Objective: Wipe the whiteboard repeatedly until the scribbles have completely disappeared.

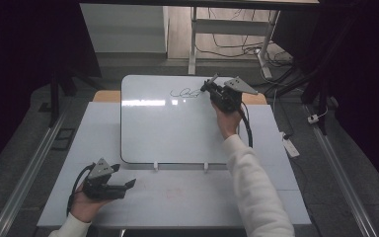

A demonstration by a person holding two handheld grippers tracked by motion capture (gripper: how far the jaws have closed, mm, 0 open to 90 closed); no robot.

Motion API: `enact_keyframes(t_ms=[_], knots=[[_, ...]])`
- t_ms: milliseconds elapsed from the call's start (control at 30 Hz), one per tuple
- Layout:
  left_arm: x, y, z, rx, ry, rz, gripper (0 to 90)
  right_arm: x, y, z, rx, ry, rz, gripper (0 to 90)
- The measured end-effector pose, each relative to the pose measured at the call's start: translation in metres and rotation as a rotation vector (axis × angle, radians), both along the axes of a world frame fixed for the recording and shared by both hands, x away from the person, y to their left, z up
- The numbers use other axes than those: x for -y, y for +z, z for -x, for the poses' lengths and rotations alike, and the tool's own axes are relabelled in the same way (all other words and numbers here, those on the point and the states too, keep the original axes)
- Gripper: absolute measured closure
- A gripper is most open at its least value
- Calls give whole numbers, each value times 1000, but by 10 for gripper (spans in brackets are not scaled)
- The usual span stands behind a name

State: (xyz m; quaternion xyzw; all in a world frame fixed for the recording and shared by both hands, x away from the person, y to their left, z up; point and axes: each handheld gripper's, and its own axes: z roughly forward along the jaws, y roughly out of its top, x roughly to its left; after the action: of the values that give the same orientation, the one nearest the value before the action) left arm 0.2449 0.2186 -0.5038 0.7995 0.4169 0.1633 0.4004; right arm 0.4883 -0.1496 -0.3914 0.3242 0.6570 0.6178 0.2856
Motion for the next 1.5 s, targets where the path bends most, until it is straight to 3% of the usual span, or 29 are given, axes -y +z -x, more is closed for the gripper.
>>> enact_keyframes(t_ms=[67,267,333,433,500,533,633,700,733,867,967,1067,1133,1167,1200,1333,1367,1500], knots=[[0,0,0,-1,0,1,202,-1,1,-1,3,-6,-9,807],[0,0,0,1,0,-1,202,-22,-7,13,-23,100,88,807],[0,0,1,4,1,3,202,-22,-6,14,-20,106,107,807],[-1,0,1,4,0,4,202,-11,1,6,-7,35,68,807],[-1,0,1,3,-2,6,202,-3,1,2,-25,22,26,807],[-1,0,0,3,-1,7,202,-3,0,3,-29,23,30,807],[-1,0,0,3,0,8,202,-14,-7,15,-40,95,89,807],[-1,0,0,3,-1,5,202,-19,-9,19,-16,107,135,807],[-1,0,0,4,-1,3,202,-18,-8,17,-16,104,126,807],[-2,1,1,6,0,7,202,-4,2,1,5,5,42,807],[-2,0,0,4,1,7,202,-2,4,-2,10,-12,25,807],[-2,0,-1,3,1,6,200,-13,-3,5,-16,59,36,807],[-2,0,0,3,1,5,199,-23,-8,11,-9,101,84,807],[-2,0,0,5,2,5,200,-25,-8,12,0,100,111,807],[-2,0,0,5,2,6,200,-25,-6,10,7,94,108,807],[-3,0,0,4,3,8,200,-8,3,-3,11,8,29,807],[-3,0,0,4,2,8,200,-7,2,-3,3,13,16,807],[-2,-1,-1,1,2,9,200,-20,-9,12,-7,97,88,807]])
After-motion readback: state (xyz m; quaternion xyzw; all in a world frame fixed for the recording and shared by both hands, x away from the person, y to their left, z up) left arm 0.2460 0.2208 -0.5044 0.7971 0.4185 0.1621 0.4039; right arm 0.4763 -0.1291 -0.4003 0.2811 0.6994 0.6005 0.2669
